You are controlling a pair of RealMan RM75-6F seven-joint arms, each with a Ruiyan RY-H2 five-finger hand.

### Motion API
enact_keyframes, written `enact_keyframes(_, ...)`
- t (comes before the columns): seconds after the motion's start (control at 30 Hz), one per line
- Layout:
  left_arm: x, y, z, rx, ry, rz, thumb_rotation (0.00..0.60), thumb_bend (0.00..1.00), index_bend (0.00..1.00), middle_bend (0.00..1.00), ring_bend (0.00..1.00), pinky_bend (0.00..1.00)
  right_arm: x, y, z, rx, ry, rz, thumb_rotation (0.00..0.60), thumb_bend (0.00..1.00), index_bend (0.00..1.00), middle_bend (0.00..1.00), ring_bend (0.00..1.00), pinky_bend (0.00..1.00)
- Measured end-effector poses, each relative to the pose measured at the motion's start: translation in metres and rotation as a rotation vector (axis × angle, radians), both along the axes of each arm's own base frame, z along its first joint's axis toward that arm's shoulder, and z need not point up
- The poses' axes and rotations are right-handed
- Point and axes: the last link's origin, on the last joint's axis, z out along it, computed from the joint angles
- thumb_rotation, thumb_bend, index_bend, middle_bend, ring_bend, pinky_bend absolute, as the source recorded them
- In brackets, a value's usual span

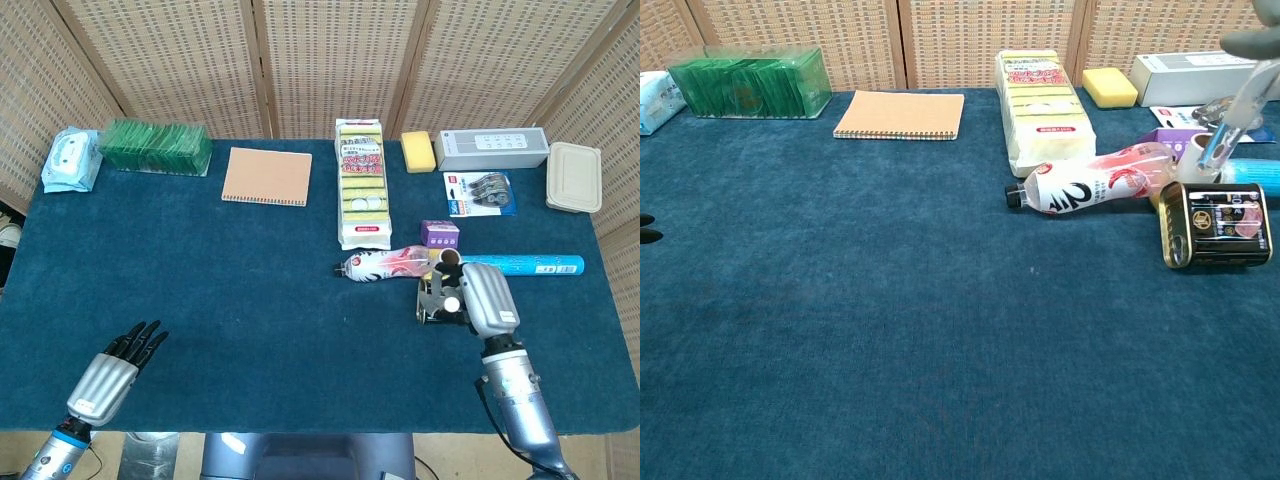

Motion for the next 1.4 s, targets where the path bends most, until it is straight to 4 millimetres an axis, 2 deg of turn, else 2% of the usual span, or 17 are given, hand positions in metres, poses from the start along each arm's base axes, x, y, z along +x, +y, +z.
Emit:
enact_keyframes(0.2, 0.000, -0.001, -0.002, -0.008, 0.004, 0.006, 0.600, 0.21, 0.03, 0.02, 0.02, 0.23, -0.002, -0.023, 0.003, -0.027, -0.002, -0.035, 0.600, 0.44, 0.82, 1.00, 1.00, 0.93)
enact_keyframes(0.8, -0.001, -0.002, -0.005, -0.012, 0.007, 0.022, 0.600, 0.21, 0.03, 0.02, 0.02, 0.23, -0.017, -0.071, -0.002, -0.098, 0.030, -0.073, 0.600, 0.43, 0.82, 1.00, 1.00, 0.93)
enact_keyframes(1.4, 0.000, -0.002, -0.002, -0.009, -0.002, 0.023, 0.600, 0.21, 0.03, 0.02, 0.02, 0.23, -0.038, -0.082, -0.009, -0.077, 0.070, -0.116, 0.600, 0.43, 0.82, 1.00, 1.00, 0.93)
